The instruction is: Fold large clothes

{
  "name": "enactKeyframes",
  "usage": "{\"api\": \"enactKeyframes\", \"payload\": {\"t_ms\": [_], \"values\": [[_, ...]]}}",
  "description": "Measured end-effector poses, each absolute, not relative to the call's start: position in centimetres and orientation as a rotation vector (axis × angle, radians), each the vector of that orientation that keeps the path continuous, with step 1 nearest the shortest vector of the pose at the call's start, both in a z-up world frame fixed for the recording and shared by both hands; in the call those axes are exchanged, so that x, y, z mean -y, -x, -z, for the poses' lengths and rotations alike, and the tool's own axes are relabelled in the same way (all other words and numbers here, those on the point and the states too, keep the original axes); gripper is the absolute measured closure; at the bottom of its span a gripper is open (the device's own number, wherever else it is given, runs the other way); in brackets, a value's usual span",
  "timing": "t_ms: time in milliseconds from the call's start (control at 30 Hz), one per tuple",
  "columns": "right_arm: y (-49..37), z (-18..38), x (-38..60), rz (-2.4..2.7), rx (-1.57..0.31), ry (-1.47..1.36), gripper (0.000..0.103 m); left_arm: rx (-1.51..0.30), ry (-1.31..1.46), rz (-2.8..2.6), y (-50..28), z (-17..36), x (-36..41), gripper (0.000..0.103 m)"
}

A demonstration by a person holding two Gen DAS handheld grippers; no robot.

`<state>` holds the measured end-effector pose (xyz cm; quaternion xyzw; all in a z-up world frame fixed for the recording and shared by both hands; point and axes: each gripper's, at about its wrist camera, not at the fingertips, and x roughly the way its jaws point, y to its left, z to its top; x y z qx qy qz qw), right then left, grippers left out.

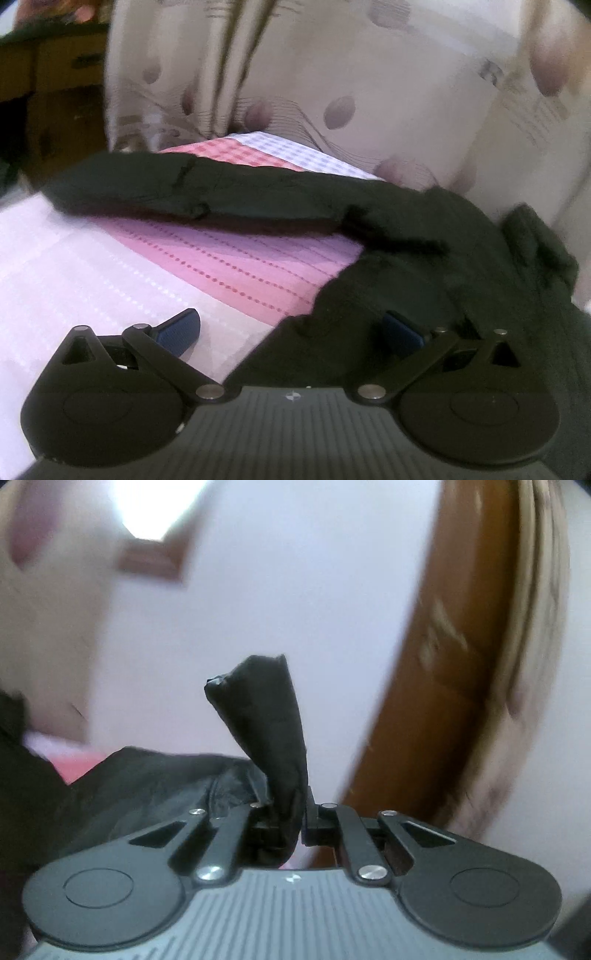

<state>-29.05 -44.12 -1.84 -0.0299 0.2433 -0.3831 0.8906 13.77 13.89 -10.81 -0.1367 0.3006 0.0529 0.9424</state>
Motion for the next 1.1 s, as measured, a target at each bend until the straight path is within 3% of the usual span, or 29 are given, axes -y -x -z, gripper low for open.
{"api": "enactKeyframes", "payload": {"t_ms": [200,300,367,433,600,700,733,833,900,967,1100], "values": [[28.8,8.3,49.1,0.777,-0.689,-0.213,0.089,-0.578,0.078,-0.079,-11.1,8.2,-13.0,0.000],[31.0,8.9,48.3,0.765,-0.600,-0.370,0.062,-0.586,0.020,-0.034,-9.8,7.5,-14.4,0.000],[33.2,8.0,45.4,0.695,-0.513,-0.391,0.031,-0.612,-0.011,-0.044,-9.4,7.5,-15.6,0.001],[36.8,6.9,41.8,0.573,-0.454,-0.388,0.017,-0.631,-0.015,-0.040,-8.8,7.9,-16.9,0.002],[41.9,6.7,32.7,0.204,-0.493,-0.391,0.007,-0.724,0.051,0.010,-8.1,9.5,-18.7,0.008],[42.5,8.3,29.4,0.097,-0.583,-0.413,0.007,-0.754,0.119,0.060,-7.7,10.4,-18.9,0.017],[42.4,8.9,28.9,0.076,-0.602,-0.430,0.007,-0.741,0.124,0.066,-7.3,10.5,-18.7,0.025],[41.5,10.3,27.6,0.043,-0.674,-0.450,0.008,-0.739,0.108,0.135,-6.4,10.3,-17.6,0.075],[40.7,11.6,26.4,0.020,-0.692,-0.439,0.028,-0.739,0.117,0.124,-5.7,10.2,-16.9,0.082],[39.8,11.6,25.3,-0.015,-0.687,-0.393,0.082,-0.739,0.119,0.116,-4.7,10.0,-16.4,0.088],[38.6,10.9,26.5,-0.016,-0.670,-0.354,0.090,-0.775,0.160,0.151,-1.6,9.5,-16.1,0.090]]}}
